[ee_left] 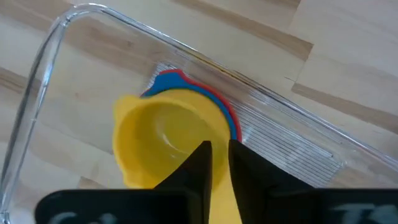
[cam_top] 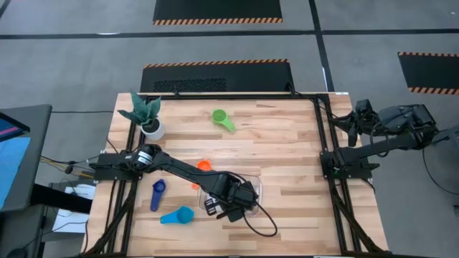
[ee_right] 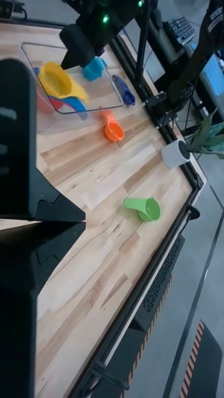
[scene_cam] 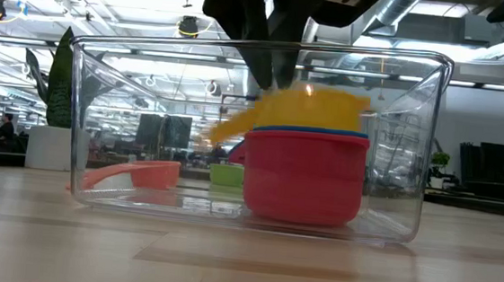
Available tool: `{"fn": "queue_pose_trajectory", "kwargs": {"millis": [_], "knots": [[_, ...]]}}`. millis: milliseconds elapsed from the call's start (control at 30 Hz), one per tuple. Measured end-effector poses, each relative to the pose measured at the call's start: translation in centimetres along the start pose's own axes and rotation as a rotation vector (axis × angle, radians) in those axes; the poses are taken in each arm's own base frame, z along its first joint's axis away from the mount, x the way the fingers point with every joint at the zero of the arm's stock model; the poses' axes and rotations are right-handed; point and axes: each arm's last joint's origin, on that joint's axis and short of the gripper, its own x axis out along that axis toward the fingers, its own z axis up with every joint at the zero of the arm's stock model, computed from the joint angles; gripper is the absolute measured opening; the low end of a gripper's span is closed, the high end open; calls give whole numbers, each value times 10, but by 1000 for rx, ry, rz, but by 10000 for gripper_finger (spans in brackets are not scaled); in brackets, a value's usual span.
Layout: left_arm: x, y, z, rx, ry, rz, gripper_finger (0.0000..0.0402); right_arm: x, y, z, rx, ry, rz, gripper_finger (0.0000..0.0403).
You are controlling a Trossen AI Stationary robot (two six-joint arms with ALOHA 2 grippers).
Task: Nest measuring cups in basket
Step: Stack the yellow measuring cup on top of the blue measuring cup in the transparent bin
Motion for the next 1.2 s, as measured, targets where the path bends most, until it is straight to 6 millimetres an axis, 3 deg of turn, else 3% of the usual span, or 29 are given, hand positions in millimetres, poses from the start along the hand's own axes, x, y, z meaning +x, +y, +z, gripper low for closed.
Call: {"fn": "queue_pose_trajectory", "kwargs": {"millis": [233, 400, 567, 733, 1033, 1200], "knots": [[-1, -1, -5, -64, 108, 41, 79, 0, -1, -2, -11, 17, -12, 26], [-8, -12, -11, -176, 118, -119, 85, 0, -1, -2, -10, 18, -10, 26], [-7, -15, -8, -244, 103, -146, 65, 0, -1, -2, -7, 18, -9, 26], [-7, -11, -8, -286, 90, -120, 10, 0, -1, -2, -6, 19, -8, 26], [26, -21, -21, -409, 166, -173, 1, 0, -1, -2, -7, 29, 6, 26], [27, -15, -27, -443, 179, -139, 0, 0, -1, -2, -7, 28, 7, 26]]}}
